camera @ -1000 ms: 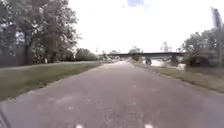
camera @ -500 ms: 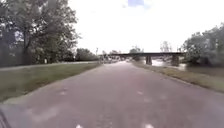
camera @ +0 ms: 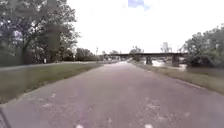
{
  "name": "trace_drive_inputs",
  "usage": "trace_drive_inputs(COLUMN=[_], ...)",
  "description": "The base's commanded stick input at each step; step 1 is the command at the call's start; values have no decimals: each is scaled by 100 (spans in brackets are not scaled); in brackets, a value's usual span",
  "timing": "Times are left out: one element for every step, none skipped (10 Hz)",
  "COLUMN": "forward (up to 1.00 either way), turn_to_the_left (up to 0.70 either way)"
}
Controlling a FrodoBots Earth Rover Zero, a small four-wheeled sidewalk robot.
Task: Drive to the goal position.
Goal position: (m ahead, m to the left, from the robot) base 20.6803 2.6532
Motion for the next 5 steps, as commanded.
trace_drive_inputs(forward=[100,100,100,100,100], turn_to_the_left=[-27,-27,-27,0,0])
